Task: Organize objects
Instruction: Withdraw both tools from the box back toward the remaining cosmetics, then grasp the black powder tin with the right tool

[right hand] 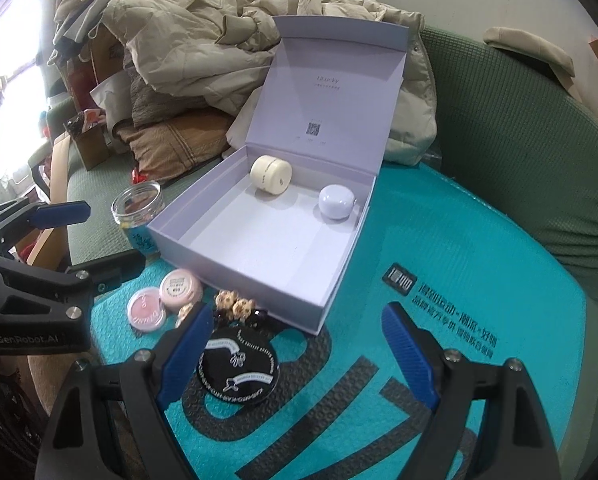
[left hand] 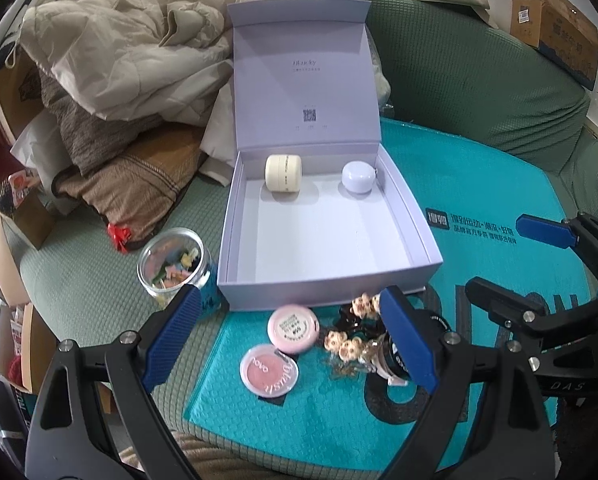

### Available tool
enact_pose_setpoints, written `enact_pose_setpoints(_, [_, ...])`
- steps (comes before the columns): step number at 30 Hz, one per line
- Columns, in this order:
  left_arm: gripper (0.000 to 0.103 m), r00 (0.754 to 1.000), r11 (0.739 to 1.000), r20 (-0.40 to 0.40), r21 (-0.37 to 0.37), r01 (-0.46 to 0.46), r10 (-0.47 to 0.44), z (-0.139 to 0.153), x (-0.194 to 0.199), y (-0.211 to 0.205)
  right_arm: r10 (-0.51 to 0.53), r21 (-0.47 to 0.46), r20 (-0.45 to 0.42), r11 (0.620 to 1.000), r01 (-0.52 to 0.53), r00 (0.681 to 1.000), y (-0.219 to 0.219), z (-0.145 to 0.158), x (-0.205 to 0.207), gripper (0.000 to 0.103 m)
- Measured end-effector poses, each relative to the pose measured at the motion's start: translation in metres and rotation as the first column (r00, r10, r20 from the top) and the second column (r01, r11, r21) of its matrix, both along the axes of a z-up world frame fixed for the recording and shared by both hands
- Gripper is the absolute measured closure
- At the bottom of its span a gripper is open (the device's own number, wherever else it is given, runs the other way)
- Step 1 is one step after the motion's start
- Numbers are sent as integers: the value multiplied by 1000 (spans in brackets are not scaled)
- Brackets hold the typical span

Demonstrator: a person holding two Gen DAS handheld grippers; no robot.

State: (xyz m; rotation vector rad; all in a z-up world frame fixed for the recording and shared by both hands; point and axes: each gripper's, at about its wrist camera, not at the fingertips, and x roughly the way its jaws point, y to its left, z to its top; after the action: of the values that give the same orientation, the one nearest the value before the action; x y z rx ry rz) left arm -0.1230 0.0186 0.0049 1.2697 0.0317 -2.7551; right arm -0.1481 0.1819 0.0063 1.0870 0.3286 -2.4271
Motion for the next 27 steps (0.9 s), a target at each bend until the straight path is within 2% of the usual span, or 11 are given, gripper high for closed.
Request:
enact_pose_setpoints(6, [13, 1000, 1000, 23, 15, -9, 9, -13, 9, 1, 8, -6, 25, 1000, -8, 1000, 0, -9, 7, 16])
enact_pose_setpoints(10, [13, 999, 998, 37, 54, -18, 16, -21, 15, 1, 16, -7, 40, 1000, -16, 999, -2, -16, 12, 16])
enact_pose_setpoints(27, [13, 991, 994, 121, 86, -61, 50, -59, 34, -5, 63, -34, 139, 998, -59, 988, -11, -56, 28, 16])
